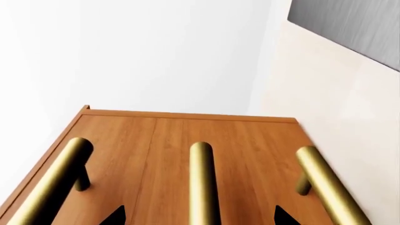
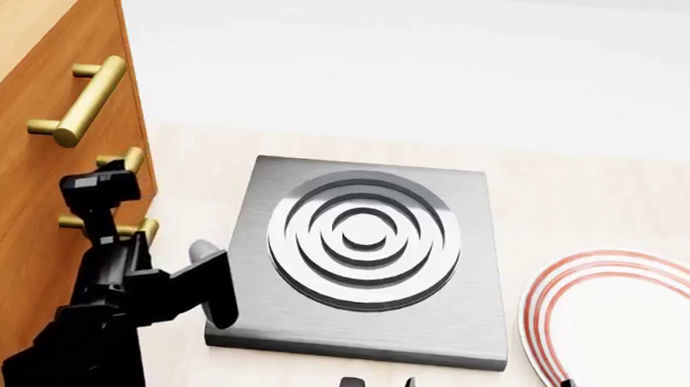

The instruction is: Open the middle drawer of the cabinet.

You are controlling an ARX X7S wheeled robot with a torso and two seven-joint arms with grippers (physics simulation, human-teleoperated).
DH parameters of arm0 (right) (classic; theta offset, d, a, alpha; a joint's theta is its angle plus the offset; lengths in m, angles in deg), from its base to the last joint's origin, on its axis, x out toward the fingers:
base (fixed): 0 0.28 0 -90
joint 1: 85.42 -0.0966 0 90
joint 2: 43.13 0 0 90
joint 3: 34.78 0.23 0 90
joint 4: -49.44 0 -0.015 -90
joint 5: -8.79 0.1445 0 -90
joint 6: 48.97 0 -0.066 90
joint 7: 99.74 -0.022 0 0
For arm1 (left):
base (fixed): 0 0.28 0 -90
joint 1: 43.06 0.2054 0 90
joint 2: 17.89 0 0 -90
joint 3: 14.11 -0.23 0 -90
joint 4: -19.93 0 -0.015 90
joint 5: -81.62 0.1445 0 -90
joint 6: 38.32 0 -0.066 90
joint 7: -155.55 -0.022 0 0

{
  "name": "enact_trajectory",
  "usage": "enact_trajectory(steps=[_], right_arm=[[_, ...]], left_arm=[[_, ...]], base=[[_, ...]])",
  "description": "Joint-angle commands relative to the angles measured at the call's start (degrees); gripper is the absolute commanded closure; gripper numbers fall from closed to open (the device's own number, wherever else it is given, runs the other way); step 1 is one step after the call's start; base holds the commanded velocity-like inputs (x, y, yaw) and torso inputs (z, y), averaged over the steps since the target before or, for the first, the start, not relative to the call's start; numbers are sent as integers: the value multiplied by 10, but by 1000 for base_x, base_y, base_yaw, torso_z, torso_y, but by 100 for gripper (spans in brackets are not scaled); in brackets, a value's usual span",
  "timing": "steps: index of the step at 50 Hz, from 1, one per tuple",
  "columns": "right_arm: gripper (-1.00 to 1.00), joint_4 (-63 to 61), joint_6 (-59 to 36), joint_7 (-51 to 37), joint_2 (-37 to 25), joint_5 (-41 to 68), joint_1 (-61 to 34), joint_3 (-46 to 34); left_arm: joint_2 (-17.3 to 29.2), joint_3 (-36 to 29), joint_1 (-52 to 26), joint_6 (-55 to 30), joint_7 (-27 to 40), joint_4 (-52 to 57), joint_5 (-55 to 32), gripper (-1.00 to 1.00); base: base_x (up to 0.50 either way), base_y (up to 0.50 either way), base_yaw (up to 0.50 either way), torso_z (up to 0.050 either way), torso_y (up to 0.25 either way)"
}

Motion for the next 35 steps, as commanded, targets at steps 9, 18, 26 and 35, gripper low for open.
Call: enact_trajectory(steps=[9,18,26,35], right_arm=[[-100,3,2,-2,-2,0,-1,-2],[-100,4,1,-4,-3,1,-4,-4],[-100,5,3,-4,-4,0,-4,-6],[-100,6,2,-5,-5,0,-6,-8]], left_arm=[[0,1,3,1,-1,-8,0,-100],[0,2,2,2,0,-15,0,-100],[0,3,-2,1,-1,-20,0,-100],[0,5,-1,2,0,-26,0,-100]], base=[[0,0,0,0,0],[0,0,0,0,0],[0,0,0,0,0],[0,0,0,0,0]])
